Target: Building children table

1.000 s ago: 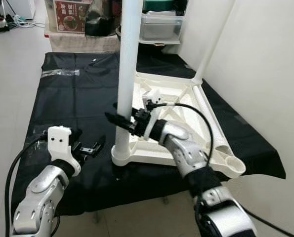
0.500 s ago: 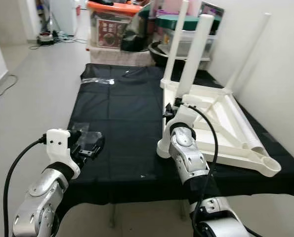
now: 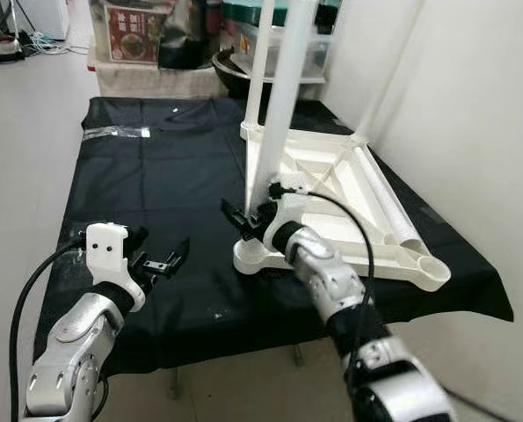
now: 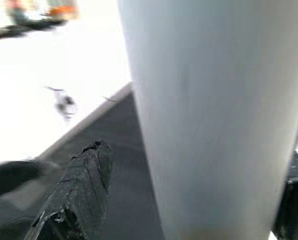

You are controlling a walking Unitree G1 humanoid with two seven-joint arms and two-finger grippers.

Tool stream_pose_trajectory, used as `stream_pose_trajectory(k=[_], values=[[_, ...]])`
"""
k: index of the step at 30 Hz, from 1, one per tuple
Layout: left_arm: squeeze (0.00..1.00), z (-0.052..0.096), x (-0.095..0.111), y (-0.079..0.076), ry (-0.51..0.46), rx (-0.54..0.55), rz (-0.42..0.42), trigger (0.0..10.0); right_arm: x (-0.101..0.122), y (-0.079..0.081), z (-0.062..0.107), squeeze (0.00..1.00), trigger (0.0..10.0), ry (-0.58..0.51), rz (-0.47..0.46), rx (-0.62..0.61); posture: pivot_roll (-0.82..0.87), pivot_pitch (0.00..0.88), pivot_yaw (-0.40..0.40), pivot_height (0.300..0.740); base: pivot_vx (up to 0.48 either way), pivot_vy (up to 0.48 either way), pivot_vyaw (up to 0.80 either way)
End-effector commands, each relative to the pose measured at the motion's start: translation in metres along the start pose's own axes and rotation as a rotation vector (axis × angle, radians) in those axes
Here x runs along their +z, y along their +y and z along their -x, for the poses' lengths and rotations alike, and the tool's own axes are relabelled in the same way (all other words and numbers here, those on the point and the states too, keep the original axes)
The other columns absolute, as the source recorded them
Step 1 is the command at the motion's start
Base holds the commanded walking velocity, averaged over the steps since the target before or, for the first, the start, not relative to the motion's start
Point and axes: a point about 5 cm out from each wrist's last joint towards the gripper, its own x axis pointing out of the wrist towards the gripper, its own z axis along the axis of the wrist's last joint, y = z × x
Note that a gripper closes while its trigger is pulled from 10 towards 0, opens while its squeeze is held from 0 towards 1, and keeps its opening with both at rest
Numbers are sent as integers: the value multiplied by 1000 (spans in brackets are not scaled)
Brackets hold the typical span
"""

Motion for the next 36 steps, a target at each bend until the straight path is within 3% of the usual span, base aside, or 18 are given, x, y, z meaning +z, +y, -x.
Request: stream_pose_trajectory(k=[1, 4, 5, 9, 12, 13, 14, 15, 16, 18, 24, 25, 31, 32, 33, 34, 35, 36], values=[[0, -1, -1, -1, 3, -15, 10, 10000, 4, 16, -7, 0, 10000, -27, 20, 104, 139, 0, -146, 740, 0, 0, 0], [0, -1, -1, -4, 1, -14, 9, 10000, -8, 29, -6, 0, 10000, 34, 25, 229, 160, 0, -159, 740, 0, 0, 0], [0, -1, -1, -5, 0, -13, 9, 10000, -10, 34, -5, 0, 0, 36, 9, 269, 164, 0, -162, 740, 0, 0, 0], [0, 0, -1, -6, -1, -12, 9, 10000, -16, 36, -6, 0, 0, 46, -11, 244, 162, 0, -161, 740, 0, 0, 0], [0, 2, -1, -7, -3, -14, 11, 10000, -38, 1, -3, 0, 0, 183, 1, -304, 156, 0, -154, 740, 0, 0, 0], [0, 2, -1, -7, -3, -14, 11, 10000, -38, 1, -3, 0, 0, 183, 1, -304, 156, 0, -154, 740, 0, 0, 0], [0, 2, -1, -7, -3, -16, 11, 10000, -48, -26, 14, 0, 0, 255, -18, -643, 149, 0, -148, 740, 0, 0, 0], [0, 2, -1, -7, -3, -16, 11, 10000, -48, -26, 14, 0, 0, 255, -18, -643, 149, 0, -148, 740, 0, 0, 0], [0, 3, -1, -7, -2, -19, 12, 10000, -53, -46, 38, 0, 0, 276, -16, -918, 148, 0, -143, 740, 0, 0, 0], [0, 3, 0, -8, -2, -21, 12, 10000, -56, -56, 56, 0, 0, 284, -12, -1089, 147, 0, -141, 740, 0, 0, 0], [0, 5, -1, -7, 3, -25, 11, 10000, -42, -47, 69, 0, 0, 223, 8, -1075, 125, 0, -122, 740, 0, 0, 0], [0, 5, -1, -6, 6, -26, 11, 10000, -36, -40, 60, 0, 10000, 191, -22, -969, 128, 0, -121, 740, 0, 0, 0], [0, 5, -2, -5, 9, -26, 9, 10000, -23, -31, 46, 20, 10000, 89, -22, -809, 129, 0, -121, 740, 0, 0, 0], [0, 5, -2, -4, 10, -25, 7, 10000, -16, -28, 38, 1000, 10000, 35, -50, -711, 137, 0, -127, 740, 0, 0, 0], [0, 5, -2, -4, 10, -25, 7, 10000, -16, -28, 38, 1000, 10000, 35, -50, -711, 137, 0, -127, 740, 0, 0, 0], [0, 5, -2, -2, 11, -22, 6, 10000, -6, -26, 27, 235, 10000, -21, -77, -597, 144, 0, -130, 740, 0, 0, 0], [0, 5, -2, 0, 11, -19, 6, 10000, 6, -25, 18, 0, 10000, -76, -98, -462, 143, 0, -130, 740, 0, 0, 0], [0, 5, -2, 0, 11, -19, 6, 10000, 6, -25, 18, 0, 10000, -76, -98, -462, 143, 0, -130, 740, 0, 0, 0]])
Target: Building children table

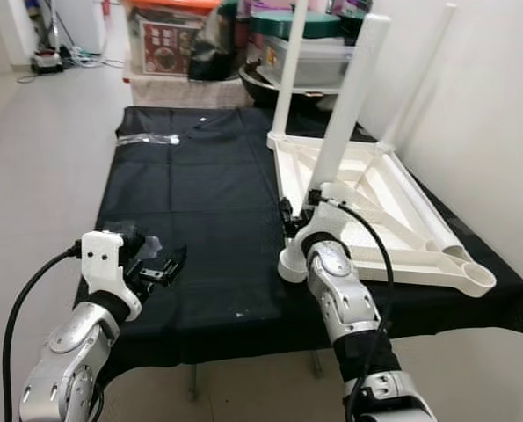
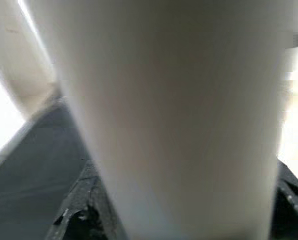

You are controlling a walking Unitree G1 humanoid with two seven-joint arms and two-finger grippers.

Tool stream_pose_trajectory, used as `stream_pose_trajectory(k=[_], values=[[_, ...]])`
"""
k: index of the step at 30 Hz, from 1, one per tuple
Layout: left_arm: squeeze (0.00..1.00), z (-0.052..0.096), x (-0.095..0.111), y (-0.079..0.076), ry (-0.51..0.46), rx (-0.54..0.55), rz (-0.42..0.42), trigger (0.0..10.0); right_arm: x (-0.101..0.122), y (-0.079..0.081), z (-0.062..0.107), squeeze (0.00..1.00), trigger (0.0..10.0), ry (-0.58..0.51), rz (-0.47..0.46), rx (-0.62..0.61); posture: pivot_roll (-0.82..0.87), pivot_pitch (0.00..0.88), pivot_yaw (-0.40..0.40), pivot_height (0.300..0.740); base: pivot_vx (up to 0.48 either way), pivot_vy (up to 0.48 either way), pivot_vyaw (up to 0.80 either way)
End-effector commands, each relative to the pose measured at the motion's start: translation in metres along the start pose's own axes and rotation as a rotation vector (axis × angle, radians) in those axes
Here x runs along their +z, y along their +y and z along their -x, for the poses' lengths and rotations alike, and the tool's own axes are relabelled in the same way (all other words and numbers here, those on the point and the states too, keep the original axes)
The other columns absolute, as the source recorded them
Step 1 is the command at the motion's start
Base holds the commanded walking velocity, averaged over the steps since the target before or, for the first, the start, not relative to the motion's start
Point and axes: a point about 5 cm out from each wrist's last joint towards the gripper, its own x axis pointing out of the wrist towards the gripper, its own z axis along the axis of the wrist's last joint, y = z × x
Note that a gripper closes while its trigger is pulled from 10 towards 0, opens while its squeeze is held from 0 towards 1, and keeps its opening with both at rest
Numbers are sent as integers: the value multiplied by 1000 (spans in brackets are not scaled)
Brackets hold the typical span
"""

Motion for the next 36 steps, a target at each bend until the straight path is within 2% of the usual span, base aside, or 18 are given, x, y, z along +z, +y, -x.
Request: stream_pose_trajectory(k=[1, 2, 3, 8, 9, 10, 11, 13, 15, 18, 19, 20, 21, 23, 25, 32, 33, 36], values=[[0, -1, -2, 2, 13, -6, 4, 10000, 22, 19, -9, 0, 10000, -80, -38, 236, 144, 0, -129, 740, 0, 0, 0], [0, -1, -2, 2, 13, -6, 4, 10000, 22, 19, -9, 0, 10000, -80, -38, 236, 144, 0, -129, 740, 0, 0, 0], [0, -2, -2, 2, 13, -6, 4, 10000, 26, 24, -11, 0, 10000, -75, -34, 377, 147, 0, -126, 740, 0, 0, 0], [0, -3, -2, 2, 14, -8, 4, 10000, 23, 27, -11, 0, 10000, -46, 5, 481, 149, 0, -128, 740, 0, 0, 0], [0, -4, -2, 1, 15, -11, 3, 10000, 13, 31, -4, 0, 10000, 6, 43, 619, 166, 0, -141, 740, 0, 0, 0], [0, -4, -2, 1, 14, -12, 3, 10000, 0, 36, 5, 0, 9216, 51, 83, 757, 166, 0, -141, 740, 0, 0, 0], [0, -3, -2, 1, 13, -11, 3, 10000, -11, 41, 12, 0, 4235, 89, 111, 836, 166, 0, -141, 740, 0, 0, 0], [0, -3, -2, 1, 13, -11, 3, 10000, -11, 41, 12, 0, 4235, 89, 111, 836, 166, 0, -141, 740, 0, 0, 0], [0, -2, -2, 0, 11, -9, 3, 10000, -24, 47, 16, 0, 0, 125, 136, 847, 174, 0, -146, 740, 0, 0, 0], [0, -2, -3, -1, 11, -9, 3, 10000, -27, 48, 14, 0, 0, 130, 144, 810, 174, 0, -146, 740, 0, 0, 0], [0, -2, -3, -1, 12, -10, 3, 10000, -36, 44, 6, 0, 0, 175, 203, 662, 172, 0, -140, 740, 0, 0, 0], [0, -2, -3, -1, 13, -12, 3, 10000, -42, 29, -5, 0, 0, 223, 249, 370, 170, 0, -138, 740, 0, 0, 0], [0, -2, -3, -1, 13, -12, 3, 10000, -42, 29, -5, 0, 0, 223, 249, 370, 170, 0, -138, 740, 0, 0, 0], [0, -1, -3, -2, 14, -17, 5, 10000, -50, -18, -7, 0, 0, 294, 248, -232, 161, 0, -135, 740, 0, 0, 0], [0, -1, -3, -4, 13, -19, 6, 10000, -57, -40, 6, 0, 0, 326, 206, -500, 163, 0, -135, 740, 0, 0, 0], [0, -2, -3, -5, 13, -18, 6, 10000, -56, -29, 12, 0, 0, 303, 181, -505, 164, 0, -135, 740, 0, 0, 0], [0, -1, -3, -5, 14, -18, 6, 10000, -53, -16, 9, 0, 10000, 282, 160, -423, 157, 0, -131, 740, 0, 0, 0], [0, -1, -3, -4, 14, -18, 6, 10000, -48, -3, 6, 0, 10000, 243, 108, -302, 155, 0, -130, 740, 0, 0, 0]])
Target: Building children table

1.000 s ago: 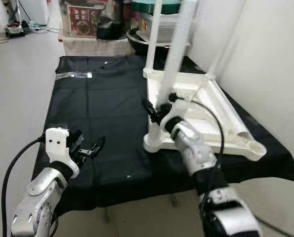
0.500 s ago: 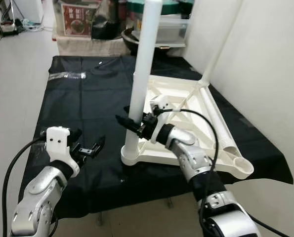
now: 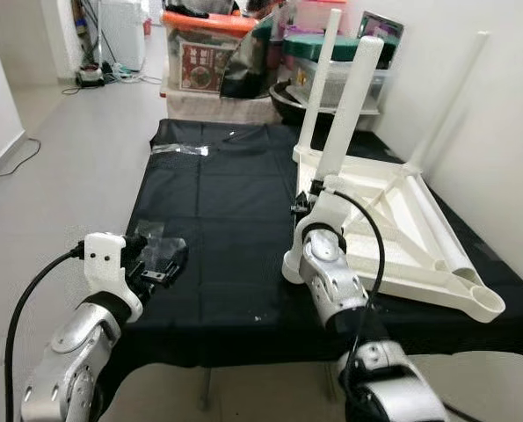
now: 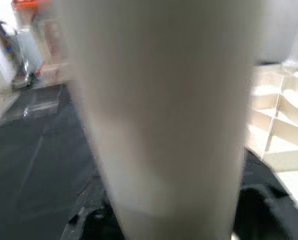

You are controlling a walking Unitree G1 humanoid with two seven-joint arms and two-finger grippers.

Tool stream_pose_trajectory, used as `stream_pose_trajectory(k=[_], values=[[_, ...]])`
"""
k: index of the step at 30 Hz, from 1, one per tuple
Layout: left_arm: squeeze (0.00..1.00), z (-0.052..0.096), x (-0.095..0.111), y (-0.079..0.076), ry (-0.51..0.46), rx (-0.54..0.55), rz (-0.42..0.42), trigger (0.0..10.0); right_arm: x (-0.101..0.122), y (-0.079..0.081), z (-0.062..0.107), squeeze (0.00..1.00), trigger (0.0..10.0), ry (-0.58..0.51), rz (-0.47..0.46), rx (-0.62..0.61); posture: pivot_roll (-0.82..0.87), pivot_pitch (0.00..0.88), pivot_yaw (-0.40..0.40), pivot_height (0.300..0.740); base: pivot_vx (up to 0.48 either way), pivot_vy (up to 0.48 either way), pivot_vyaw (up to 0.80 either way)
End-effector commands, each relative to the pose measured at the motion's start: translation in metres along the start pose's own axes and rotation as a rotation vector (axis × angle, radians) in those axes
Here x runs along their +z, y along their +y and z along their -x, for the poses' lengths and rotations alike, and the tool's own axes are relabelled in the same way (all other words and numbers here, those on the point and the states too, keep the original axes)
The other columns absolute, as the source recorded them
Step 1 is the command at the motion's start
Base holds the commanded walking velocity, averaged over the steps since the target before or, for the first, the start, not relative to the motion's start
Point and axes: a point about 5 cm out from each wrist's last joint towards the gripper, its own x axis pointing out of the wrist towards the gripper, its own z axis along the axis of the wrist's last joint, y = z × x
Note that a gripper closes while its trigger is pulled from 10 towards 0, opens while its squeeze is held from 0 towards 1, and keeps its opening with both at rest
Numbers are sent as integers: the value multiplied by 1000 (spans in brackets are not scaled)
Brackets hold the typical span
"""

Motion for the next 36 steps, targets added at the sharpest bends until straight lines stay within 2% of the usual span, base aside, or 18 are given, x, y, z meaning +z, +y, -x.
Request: stream_pose_trajectory(k=[1, 3, 5, 6, 9, 12, 17, 18, 19, 21, 24, 25, 30, 31, 32, 33, 34, 36], values=[[0, -2, -1, -3, 6, -15, 5, 10000, -19, 13, 6, 1000, 10000, 64, -14, 120, 154, 0, -129, 740, 0, 0, 0], [0, -2, -1, -3, 6, -15, 5, 10000, -19, 13, 6, 1000, 10000, 64, -14, 120, 154, 0, -129, 740, 0, 0, 0], [0, -2, -1, -2, 6, -15, 4, 10000, -8, 25, 7, 1000, 10000, 16, -79, 255, 156, 0, -130, 740, 0, 0, 0], [0, -2, 0, 0, 5, -14, 4, 10000, 10, 35, 8, 0, 10000, -76, -103, 419, 148, 0, -125, 740, 0, 0, 0], [0, -2, 0, 0, 5, -14, 4, 10000, 10, 35, 8, 0, 10000, -76, -103, 419, 148, 0, -125, 740, 0, 0, 0], [0, -3, 1, 5, 4, -13, 3, 10000, 23, 46, 7, 0, 10000, -160, 8, 810, 158, 0, -132, 740, 0, 0, 0], [0, -4, 1, 4, 3, -13, 3, 10000, 7, 48, 11, 0, 10000, -118, 107, 967, 168, 0, -142, 740, 0, 0, 0], [0, -4, 1, 2, -1, -10, 4, 10000, -4, 53, 24, 0, 10000, -95, 146, 1135, 175, 0, -146, 740, 0, 0, 0], [0, -4, 1, 2, -1, -10, 4, 10000, -4, 53, 24, 0, 10000, -95, 146, 1135, 175, 0, -146, 740, 0, 0, 0], [0, -3, 0, 0, -5, -8, 6, 10000, -9, 59, 33, 0, 7294, -96, 163, 1221, 179, 0, -149, 740, 0, 0, 0], [0, -3, 0, -1, -5, -8, 7, 10000, -11, 61, 35, 0, 7294, -95, 162, 1234, 179, 0, -149, 740, 0, 0, 0], [0, -4, 1, -3, -8, -12, 9, 10000, -12, 62, 29, 0, 0, -87, 131, 1127, 175, 0, -148, 740, 0, 0, 0], [0, -4, 1, -4, -9, -14, 10, 10000, -13, 61, 23, 0, 0, -76, 133, 1026, 174, 0, -148, 740, 0, 0, 0], [0, -3, 1, -4, -10, -17, 12, 10000, -18, 45, 4, 0, 0, 0, 131, 681, 163, 0, -145, 740, 0, 0, 0], [0, -3, 1, -4, -10, -17, 12, 10000, -18, 45, 4, 0, 0, 0, 131, 681, 163, 0, -145, 740, 0, 0, 0], [0, -3, 1, -4, -11, -19, 13, 10000, -21, 30, -6, 0, 0, 50, 145, 445, 163, 0, -145, 740, 0, 0, 0], [0, -3, 1, -4, -11, -19, 13, 10000, -21, 30, -6, 0, 0, 50, 145, 445, 163, 0, -145, 740, 0, 0, 0], [0, -3, 2, -5, -12, -20, 16, 10000, -38, -21, -12, 0, 0, 117, 187, -37, 154, 0, -137, 740, 0, 0, 0]])
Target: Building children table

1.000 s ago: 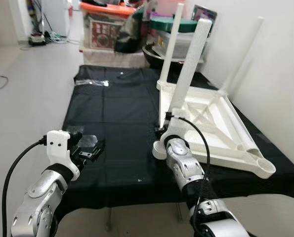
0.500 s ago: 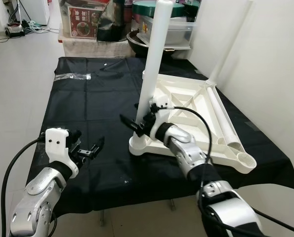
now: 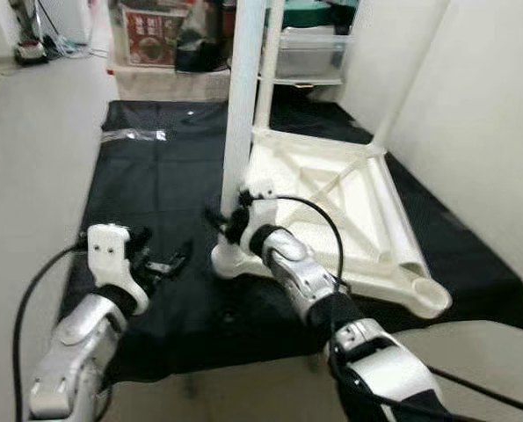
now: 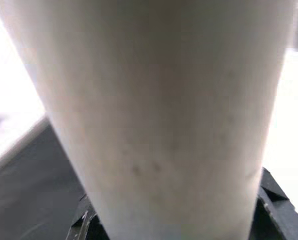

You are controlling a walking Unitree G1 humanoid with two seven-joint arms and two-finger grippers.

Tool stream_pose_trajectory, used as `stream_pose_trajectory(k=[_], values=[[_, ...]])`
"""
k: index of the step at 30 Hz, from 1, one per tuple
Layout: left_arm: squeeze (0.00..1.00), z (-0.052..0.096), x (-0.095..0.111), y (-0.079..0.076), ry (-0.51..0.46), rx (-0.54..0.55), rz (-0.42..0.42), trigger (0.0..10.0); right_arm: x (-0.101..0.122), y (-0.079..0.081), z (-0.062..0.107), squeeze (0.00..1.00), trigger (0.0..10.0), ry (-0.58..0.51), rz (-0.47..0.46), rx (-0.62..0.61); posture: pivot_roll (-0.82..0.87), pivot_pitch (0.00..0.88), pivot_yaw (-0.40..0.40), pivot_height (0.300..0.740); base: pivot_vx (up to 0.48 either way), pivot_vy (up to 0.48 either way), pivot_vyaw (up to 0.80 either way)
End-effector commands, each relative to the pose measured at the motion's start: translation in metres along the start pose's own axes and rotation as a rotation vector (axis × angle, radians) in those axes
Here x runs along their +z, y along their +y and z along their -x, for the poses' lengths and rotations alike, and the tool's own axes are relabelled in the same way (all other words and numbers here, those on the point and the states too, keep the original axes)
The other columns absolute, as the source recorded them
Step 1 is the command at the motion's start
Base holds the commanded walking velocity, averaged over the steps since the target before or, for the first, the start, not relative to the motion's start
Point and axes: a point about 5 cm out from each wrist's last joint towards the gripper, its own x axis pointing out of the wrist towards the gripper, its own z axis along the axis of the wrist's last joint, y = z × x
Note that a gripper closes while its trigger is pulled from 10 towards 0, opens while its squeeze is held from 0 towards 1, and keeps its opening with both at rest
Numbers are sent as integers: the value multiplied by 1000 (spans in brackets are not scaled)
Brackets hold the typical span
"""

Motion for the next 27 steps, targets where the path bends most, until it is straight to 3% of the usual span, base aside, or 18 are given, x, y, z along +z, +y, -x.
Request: stream_pose_trajectory(k=[1, 3, 9, 10, 14, 16, 21, 22, 24, 26, 27], values=[[0, 2, -2, 0, 7, 2, 9, 10000, -33, -47, 8, 0, 0, 165, 124, -258, 154, 0, -137, 740, 0, 0, 0], [0, 2, -3, 0, 8, 1, 9, 10000, -40, -56, 18, 0, 0, 179, 118, -391, 143, 0, -125, 740, 0, 0, 0], [0, 2, -3, 0, 12, -3, 10, 10000, -41, -47, 20, 0, 0, 205, 83, -397, 139, 0, -123, 740, 0, 0, 0], [0, 2, -3, 1, 13, -1, 9, 10000, -39, -38, 17, 0, 10000, 218, 68, -375, 144, 0, -129, 740, 0, 0, 0], [0, 2, -3, 2, 13, 4, 7, 10000, -34, -27, 12, 0, 10000, 223, 36, -330, 150, 0, -137, 740, 0, 0, 0], [0, 3, -2, 4, 11, 9, 5, 10000, -24, -18, 8, 0, 10000, 176, -1, -262, 150, 0, -137, 740, 0, 0, 0], [0, 3, -2, 5, 11, 12, 5, 10000, -14, -13, 6, 0, 10000, 98, -30, -208, 153, 0, -141, 740, 0, 0, 0], [0, 3, -2, 5, 10, 12, 6, 10000, -6, -14, 6, 1000, 10000, 38, -46, -174, 150, 0, -139, 740, 0, 0, 0], [0, 2, -2, 5, 10, 10, 7, 10000, 13, -5, 3, 1000, 10000, -45, -123, -9, 148, 0, -136, 740, 0, 0, 0], [0, 2, -2, 5, 10, 8, 7, 10000, 18, -2, 2, 1000, 10000, -58, -141, 50, 148, 0, -136, 740, 0, 0, 0], [0, 2, -2, 5, 10, 4, 8, 10000, 27, 7, 3, 0, 10000, -102, -113, 180, 143, 0, -133, 740, 0, 0, 0]])
